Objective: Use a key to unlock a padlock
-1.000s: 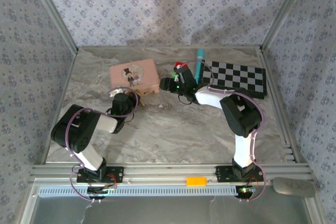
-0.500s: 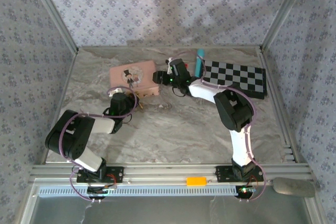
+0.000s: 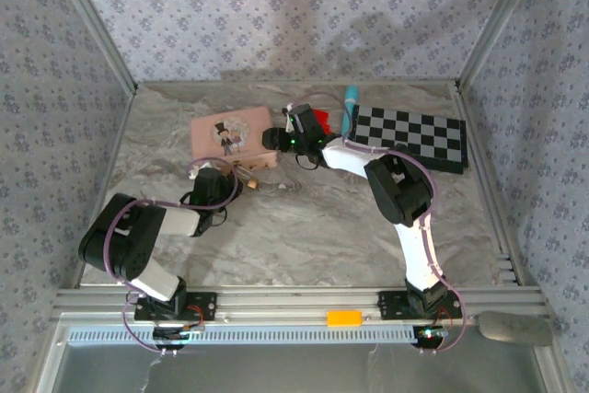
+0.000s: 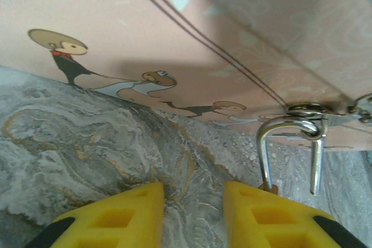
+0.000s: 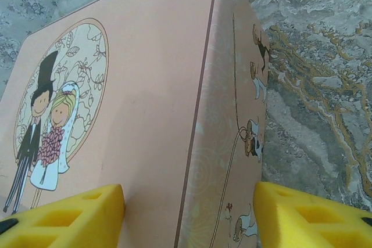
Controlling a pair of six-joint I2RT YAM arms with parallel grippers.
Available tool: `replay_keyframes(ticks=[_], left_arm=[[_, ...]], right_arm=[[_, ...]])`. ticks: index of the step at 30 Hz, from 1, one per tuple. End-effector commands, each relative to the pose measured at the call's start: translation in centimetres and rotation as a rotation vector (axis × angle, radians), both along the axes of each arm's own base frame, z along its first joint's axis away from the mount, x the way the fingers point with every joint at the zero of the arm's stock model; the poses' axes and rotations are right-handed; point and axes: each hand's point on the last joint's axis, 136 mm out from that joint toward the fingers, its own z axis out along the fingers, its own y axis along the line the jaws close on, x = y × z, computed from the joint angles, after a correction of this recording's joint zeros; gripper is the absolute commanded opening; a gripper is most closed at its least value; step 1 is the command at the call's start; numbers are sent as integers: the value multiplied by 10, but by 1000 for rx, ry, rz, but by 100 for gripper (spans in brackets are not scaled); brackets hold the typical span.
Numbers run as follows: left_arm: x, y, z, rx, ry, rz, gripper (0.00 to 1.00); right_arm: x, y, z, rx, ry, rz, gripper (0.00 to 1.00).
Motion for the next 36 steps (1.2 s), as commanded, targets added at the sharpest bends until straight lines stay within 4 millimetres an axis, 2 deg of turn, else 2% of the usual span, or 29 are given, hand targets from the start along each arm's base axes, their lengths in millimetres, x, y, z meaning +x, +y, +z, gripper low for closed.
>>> replay_keyframes(ticks=[1, 6, 11, 16, 20, 23, 26, 30, 36], left_arm=[[-9, 0, -6, -12, 34, -6, 36], [-5, -5, -5, -55, 25, 4, 41], [-3, 2, 10, -59, -8, 44, 42], [-10, 34, 34, 15, 0, 134, 64], [-13, 59, 47, 1, -9, 189, 72], [-13, 79, 54, -12, -15, 228, 73], [-11, 100, 61, -30, -37, 276, 78], [-7, 120, 71, -30, -65, 311, 84], [-5, 136, 75, -54, -80, 329, 88]], right_arm=[[-7, 2, -22, -27, 62, 9, 61], [-9, 4, -19, -14, 59, 23, 60], [-16, -13, 13, -69, -42, 41, 63], [-39, -39, 40, -225, -100, 66, 68], [-73, -44, 37, -360, -58, 100, 70], [-100, -34, 29, -414, -3, 123, 72], [-123, -13, 20, -431, 52, 133, 73], [-135, 8, 2, -458, 101, 83, 74], [-133, 30, -27, -465, 136, 26, 75]])
